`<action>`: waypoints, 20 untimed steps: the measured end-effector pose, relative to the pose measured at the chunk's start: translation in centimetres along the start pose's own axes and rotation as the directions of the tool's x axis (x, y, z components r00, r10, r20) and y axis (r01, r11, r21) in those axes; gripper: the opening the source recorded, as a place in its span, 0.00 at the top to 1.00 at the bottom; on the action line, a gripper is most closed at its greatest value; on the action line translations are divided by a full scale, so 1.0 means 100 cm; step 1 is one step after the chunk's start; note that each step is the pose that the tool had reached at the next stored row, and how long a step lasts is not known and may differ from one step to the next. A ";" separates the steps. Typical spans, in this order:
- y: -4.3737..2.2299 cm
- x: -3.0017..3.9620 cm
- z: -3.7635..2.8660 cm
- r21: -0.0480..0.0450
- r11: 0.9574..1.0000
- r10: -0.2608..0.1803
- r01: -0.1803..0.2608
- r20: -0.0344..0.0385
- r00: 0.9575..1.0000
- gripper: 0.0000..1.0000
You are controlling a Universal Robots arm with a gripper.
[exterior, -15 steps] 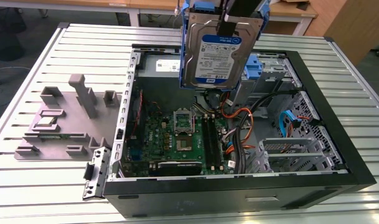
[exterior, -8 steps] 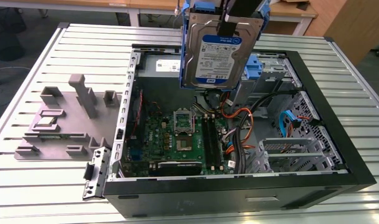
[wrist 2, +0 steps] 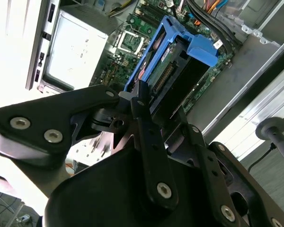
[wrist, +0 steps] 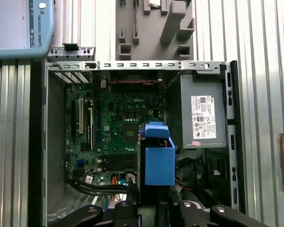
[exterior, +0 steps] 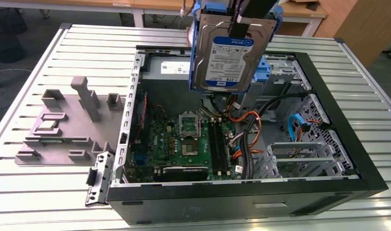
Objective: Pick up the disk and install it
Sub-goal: 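Insert the disk into the insertion slot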
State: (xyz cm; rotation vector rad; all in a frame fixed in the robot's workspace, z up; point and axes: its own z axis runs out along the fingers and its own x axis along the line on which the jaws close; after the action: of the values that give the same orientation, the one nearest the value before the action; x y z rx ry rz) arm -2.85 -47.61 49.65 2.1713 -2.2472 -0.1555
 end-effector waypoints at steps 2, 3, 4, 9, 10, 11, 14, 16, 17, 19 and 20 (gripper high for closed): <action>-0.0052 0.0001 -0.0003 -0.001 1.000 0.000 0.000 0.000 1.000 0.65; -0.0072 0.0003 -0.0004 -0.001 1.000 0.000 0.000 0.000 1.000 0.65; -0.0086 0.0006 -0.0004 -0.001 1.000 0.000 0.000 0.000 1.000 0.65; -0.0130 0.0019 -0.0003 -0.001 1.000 0.000 0.000 0.000 1.000 0.65; -0.0136 0.0021 -0.0003 -0.001 1.000 0.000 0.000 0.000 1.000 0.65; -0.0143 0.0022 -0.0002 -0.001 1.000 0.000 0.000 0.000 1.000 0.65; -0.0181 0.0028 -0.0003 -0.001 1.000 0.000 0.000 0.000 1.000 0.65; -0.0213 0.0031 -0.0004 -0.001 1.000 0.000 0.000 0.000 1.000 0.65; -0.0229 0.0033 -0.0004 -0.002 1.000 0.000 0.000 0.000 1.000 0.65; -0.0258 0.0035 -0.0005 -0.002 1.000 0.000 0.000 0.000 1.000 0.65; -0.0270 0.0036 -0.0005 -0.002 1.000 0.000 0.000 0.000 1.000 0.65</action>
State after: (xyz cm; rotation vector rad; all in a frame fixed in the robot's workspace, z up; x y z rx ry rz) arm -0.17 -48.06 49.47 2.1703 -2.2461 -0.1575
